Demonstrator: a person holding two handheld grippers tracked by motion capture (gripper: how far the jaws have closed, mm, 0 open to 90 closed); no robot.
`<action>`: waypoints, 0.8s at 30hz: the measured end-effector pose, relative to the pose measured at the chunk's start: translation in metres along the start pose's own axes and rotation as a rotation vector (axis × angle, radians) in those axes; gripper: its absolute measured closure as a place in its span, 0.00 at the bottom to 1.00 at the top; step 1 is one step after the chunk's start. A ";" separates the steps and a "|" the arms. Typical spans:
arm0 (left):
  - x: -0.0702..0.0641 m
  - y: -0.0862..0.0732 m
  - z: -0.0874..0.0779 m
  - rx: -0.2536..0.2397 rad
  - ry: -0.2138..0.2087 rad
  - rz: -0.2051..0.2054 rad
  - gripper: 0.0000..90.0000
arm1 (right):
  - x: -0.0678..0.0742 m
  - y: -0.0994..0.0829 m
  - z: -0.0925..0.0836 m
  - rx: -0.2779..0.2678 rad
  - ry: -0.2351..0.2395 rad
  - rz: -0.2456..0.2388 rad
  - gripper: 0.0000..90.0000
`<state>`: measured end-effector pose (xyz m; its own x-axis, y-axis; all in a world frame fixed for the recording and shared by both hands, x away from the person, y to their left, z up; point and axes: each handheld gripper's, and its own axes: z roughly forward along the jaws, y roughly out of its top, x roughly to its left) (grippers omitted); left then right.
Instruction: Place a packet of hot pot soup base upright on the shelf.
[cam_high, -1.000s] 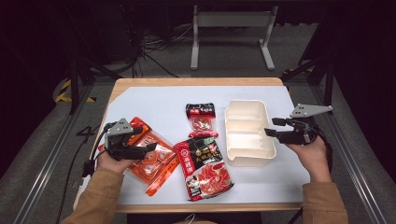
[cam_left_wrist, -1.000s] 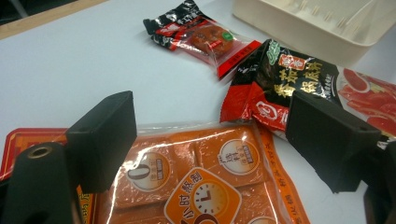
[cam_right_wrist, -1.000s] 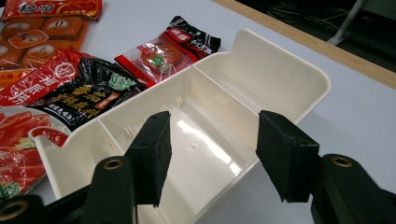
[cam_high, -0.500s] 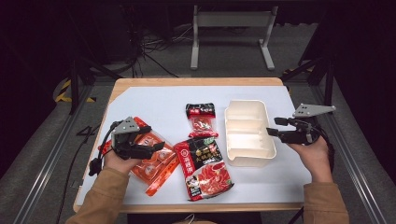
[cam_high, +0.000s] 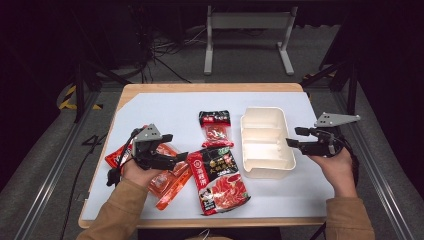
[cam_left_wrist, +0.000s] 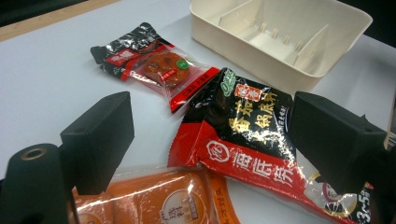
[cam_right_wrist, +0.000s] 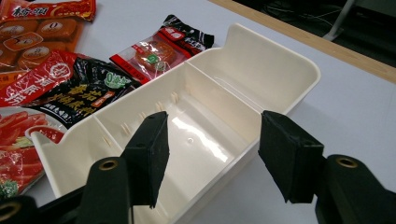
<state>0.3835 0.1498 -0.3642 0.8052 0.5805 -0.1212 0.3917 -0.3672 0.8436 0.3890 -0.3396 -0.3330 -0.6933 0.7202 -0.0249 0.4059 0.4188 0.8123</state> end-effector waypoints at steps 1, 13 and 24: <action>0.000 0.000 0.003 0.004 0.002 -0.001 0.17 | 0.000 -0.001 0.000 0.000 -0.001 -0.001 0.47; 0.006 -0.008 0.039 0.086 -0.007 -0.071 0.24 | 0.001 -0.008 -0.005 0.005 -0.012 0.011 0.46; 0.010 -0.013 0.058 0.160 0.008 -0.109 0.35 | 0.002 -0.011 -0.004 0.017 -0.010 0.009 0.46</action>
<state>0.4121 0.1177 -0.4071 0.7507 0.6287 -0.2030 0.5430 -0.4122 0.7316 0.3808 -0.3446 -0.3402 -0.6836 0.7295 -0.0232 0.4225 0.4215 0.8024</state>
